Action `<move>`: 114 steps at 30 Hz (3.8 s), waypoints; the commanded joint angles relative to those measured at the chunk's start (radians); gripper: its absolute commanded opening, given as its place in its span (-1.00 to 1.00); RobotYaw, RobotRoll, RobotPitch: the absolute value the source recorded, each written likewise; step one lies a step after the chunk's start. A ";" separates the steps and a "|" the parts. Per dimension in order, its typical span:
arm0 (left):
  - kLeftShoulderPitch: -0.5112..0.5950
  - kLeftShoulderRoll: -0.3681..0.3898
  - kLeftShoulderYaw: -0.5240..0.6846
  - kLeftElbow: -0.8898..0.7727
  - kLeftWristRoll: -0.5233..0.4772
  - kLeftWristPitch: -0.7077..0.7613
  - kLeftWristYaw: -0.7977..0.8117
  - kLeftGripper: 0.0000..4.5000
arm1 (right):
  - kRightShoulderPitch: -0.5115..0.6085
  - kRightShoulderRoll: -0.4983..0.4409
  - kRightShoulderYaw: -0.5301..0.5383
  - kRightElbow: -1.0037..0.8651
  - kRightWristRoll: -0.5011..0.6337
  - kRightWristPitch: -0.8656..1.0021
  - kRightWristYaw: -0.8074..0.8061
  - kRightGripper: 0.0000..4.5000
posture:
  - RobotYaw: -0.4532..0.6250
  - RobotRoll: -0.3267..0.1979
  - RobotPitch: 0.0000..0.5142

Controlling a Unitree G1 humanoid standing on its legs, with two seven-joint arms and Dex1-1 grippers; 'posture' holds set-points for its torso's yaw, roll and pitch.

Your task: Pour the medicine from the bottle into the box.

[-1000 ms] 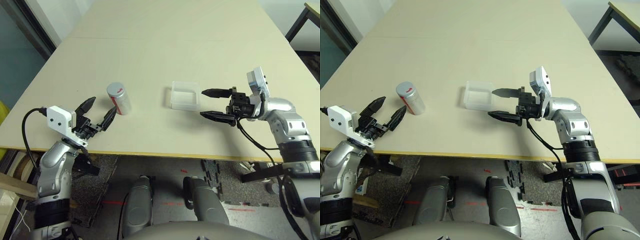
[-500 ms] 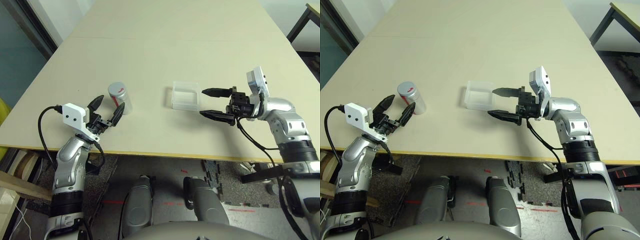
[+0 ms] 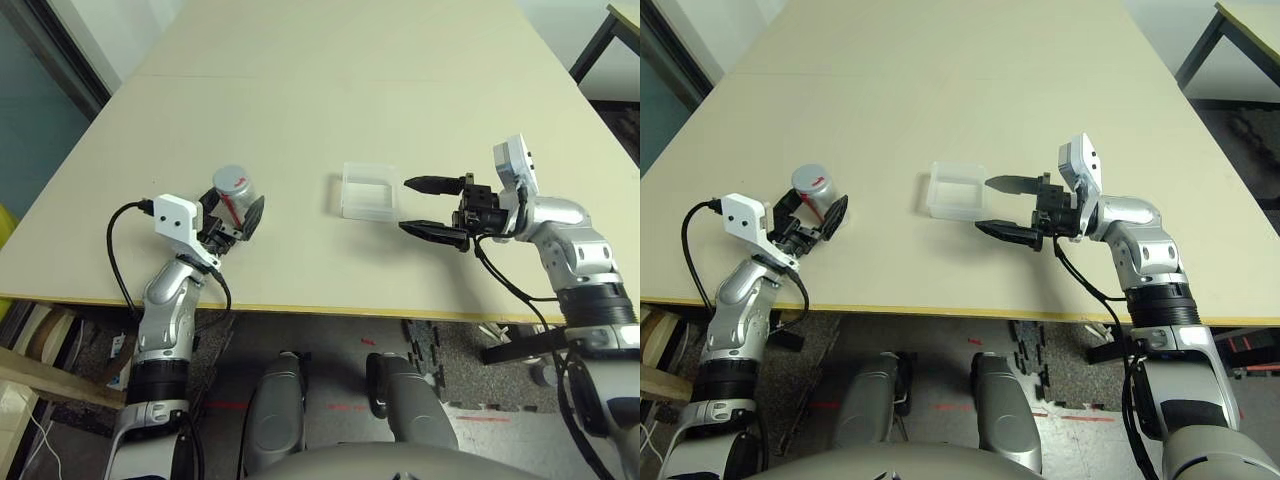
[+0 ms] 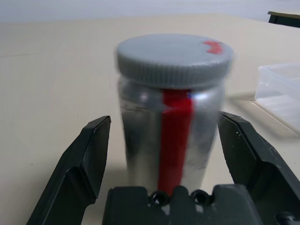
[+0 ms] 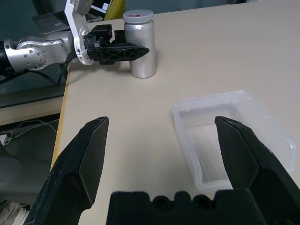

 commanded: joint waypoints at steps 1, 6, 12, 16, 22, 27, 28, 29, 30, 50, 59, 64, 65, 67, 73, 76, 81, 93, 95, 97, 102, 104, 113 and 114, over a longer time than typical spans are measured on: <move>-0.021 -0.010 -0.011 0.032 0.013 -0.005 0.015 0.99 | 0.010 -0.008 0.000 -0.012 -0.006 -0.008 0.000 1.00 | -0.17 0.25 -0.41; -0.048 -0.018 -0.019 0.057 0.018 -0.009 0.025 0.99 | 0.011 -0.007 0.001 -0.010 -0.008 -0.012 0.000 1.00 | -0.18 0.25 -0.41; -0.059 -0.016 -0.025 0.075 0.019 -0.012 0.022 0.99 | 0.016 -0.007 0.000 -0.007 -0.011 -0.020 -0.001 1.00 | -0.19 0.25 -0.42; -0.066 -0.011 -0.026 0.083 0.019 -0.009 0.018 0.99 | 0.023 -0.007 0.000 -0.007 -0.015 -0.027 -0.001 1.00 | -0.20 0.25 -0.41; -0.088 -0.002 -0.024 0.104 0.021 -0.012 0.013 0.99 | 0.029 -0.006 0.000 -0.006 -0.016 -0.034 -0.003 1.00 | -0.21 0.25 -0.42; -0.095 -0.001 -0.031 0.113 0.024 -0.015 0.005 0.99 | 0.037 -0.008 -0.001 -0.013 -0.015 -0.035 -0.006 1.00 | -0.22 0.25 -0.41; -0.094 -0.001 -0.032 0.112 0.024 -0.014 0.002 0.99 | 0.039 -0.008 -0.002 -0.014 -0.015 -0.035 -0.007 1.00 | -0.22 0.25 -0.41; -0.094 -0.002 -0.032 0.112 0.024 -0.013 0.001 0.99 | 0.040 -0.009 -0.002 -0.015 -0.015 -0.035 -0.007 1.00 | -0.22 0.25 -0.41; -0.095 -0.002 -0.033 0.112 0.024 -0.012 -0.001 0.92 | 0.042 -0.009 -0.002 -0.015 -0.015 -0.036 -0.007 1.00 | -0.22 0.25 -0.41; -0.144 0.100 -0.120 -0.090 -0.079 0.350 -0.186 0.18 | -0.097 0.017 -0.017 -0.044 0.066 0.153 -0.096 1.00 | -0.24 0.25 -0.40; -0.298 0.143 -0.172 -0.090 -0.154 0.531 -0.346 0.18 | -0.248 0.065 0.075 -0.037 0.070 0.289 -0.061 1.00 | -0.27 0.25 -0.44; -0.382 0.124 -0.204 -0.013 -0.133 0.518 -0.400 0.18 | -0.335 0.124 0.098 0.059 0.040 0.259 -0.061 1.00 | -0.29 0.25 -0.48; -0.390 0.121 -0.207 -0.004 -0.130 0.514 -0.407 0.18 | -0.346 0.131 0.100 0.075 0.033 0.254 -0.059 1.00 | -0.29 0.25 -0.49; -0.407 0.114 -0.219 0.013 -0.125 0.503 -0.427 0.18 | -0.383 0.155 0.104 0.123 0.014 0.242 -0.063 1.00 | -0.30 0.25 -0.51; -0.442 0.104 -0.230 0.063 -0.107 0.464 -0.457 0.18 | -0.467 0.209 0.109 0.252 -0.042 0.192 -0.058 1.00 | -0.30 0.25 -0.54; -0.449 0.103 -0.232 0.078 -0.100 0.449 -0.468 0.18 | -0.492 0.230 0.112 0.292 -0.060 0.173 -0.047 1.00 | -0.29 0.25 -0.56; -0.453 0.100 -0.234 0.092 -0.090 0.428 -0.478 0.18 | -0.528 0.268 0.107 0.356 -0.084 0.149 -0.041 1.00 | -0.29 0.25 -0.57; -0.472 0.080 -0.236 0.125 -0.066 0.405 -0.487 0.18 | -0.593 0.341 0.103 0.456 -0.117 0.103 -0.039 1.00 | -0.29 0.25 -0.58; -0.475 0.078 -0.236 0.131 -0.064 0.401 -0.488 0.18 | -0.597 0.348 0.103 0.465 -0.123 0.096 -0.038 1.00 | -0.29 0.25 -0.58; -0.477 0.077 -0.235 0.134 -0.062 0.398 -0.488 0.18 | -0.600 0.354 0.102 0.473 -0.129 0.090 -0.037 1.00 | -0.29 0.25 -0.58; -0.476 0.076 -0.234 0.135 -0.060 0.397 -0.487 0.18 | -0.606 0.361 0.105 0.499 -0.152 0.063 -0.039 0.80 | -0.28 0.25 -0.57; -0.476 0.076 -0.234 0.134 -0.059 0.397 -0.485 0.18 | -0.607 0.363 0.103 0.503 -0.158 0.058 -0.039 0.52 | -0.28 0.25 -0.57; -0.470 0.076 -0.231 0.128 -0.060 0.405 -0.487 0.18 | -0.619 0.367 0.100 0.536 -0.170 0.018 -0.021 0.14 | -0.29 0.25 -0.54; -0.470 0.076 -0.230 0.129 -0.063 0.407 -0.487 0.18 | -0.620 0.368 0.106 0.536 -0.165 -0.001 0.023 0.14 | -0.29 0.25 -0.54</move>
